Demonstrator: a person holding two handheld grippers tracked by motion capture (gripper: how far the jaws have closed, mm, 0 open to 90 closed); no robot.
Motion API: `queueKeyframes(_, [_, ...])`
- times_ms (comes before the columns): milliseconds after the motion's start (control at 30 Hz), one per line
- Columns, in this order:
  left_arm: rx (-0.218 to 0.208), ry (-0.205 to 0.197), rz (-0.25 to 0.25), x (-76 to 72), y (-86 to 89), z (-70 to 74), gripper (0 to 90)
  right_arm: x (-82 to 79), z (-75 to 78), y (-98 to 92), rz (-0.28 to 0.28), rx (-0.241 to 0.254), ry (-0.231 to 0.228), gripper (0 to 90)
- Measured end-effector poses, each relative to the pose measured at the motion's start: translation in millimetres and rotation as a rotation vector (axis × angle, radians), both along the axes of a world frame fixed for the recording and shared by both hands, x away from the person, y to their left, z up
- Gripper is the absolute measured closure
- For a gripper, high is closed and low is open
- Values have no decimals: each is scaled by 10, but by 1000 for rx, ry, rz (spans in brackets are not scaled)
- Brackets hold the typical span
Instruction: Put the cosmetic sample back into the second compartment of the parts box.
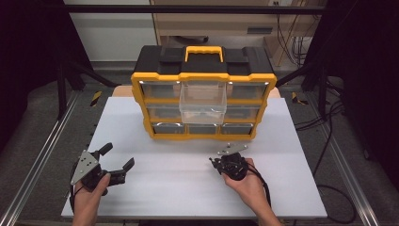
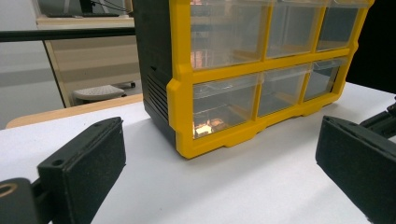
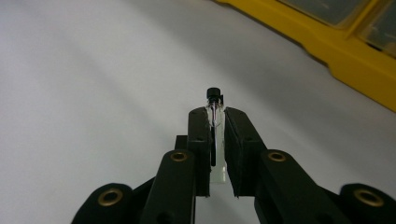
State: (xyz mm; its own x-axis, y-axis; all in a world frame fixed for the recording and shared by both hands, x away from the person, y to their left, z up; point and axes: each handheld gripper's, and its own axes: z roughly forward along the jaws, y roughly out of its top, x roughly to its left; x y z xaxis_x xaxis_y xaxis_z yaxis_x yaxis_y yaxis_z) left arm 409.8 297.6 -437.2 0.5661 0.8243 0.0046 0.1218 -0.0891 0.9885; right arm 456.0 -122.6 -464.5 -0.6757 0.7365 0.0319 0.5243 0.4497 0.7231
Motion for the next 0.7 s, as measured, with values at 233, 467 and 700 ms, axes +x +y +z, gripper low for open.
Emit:
queueKeyframes(233, [1, 0, -1, 0, 2, -2, 17, 22, 80, -181, -39, 33, -19, 810])
queueKeyframes(467, [-1, -2, 2, -6, 13, 2, 16, 46, 177, -391, -89, 76, -57, 811])
queueKeyframes(700, [4, 0, 2, -2, 2, -1, 17, 30, 278, -573, -133, 128, -83, 811])
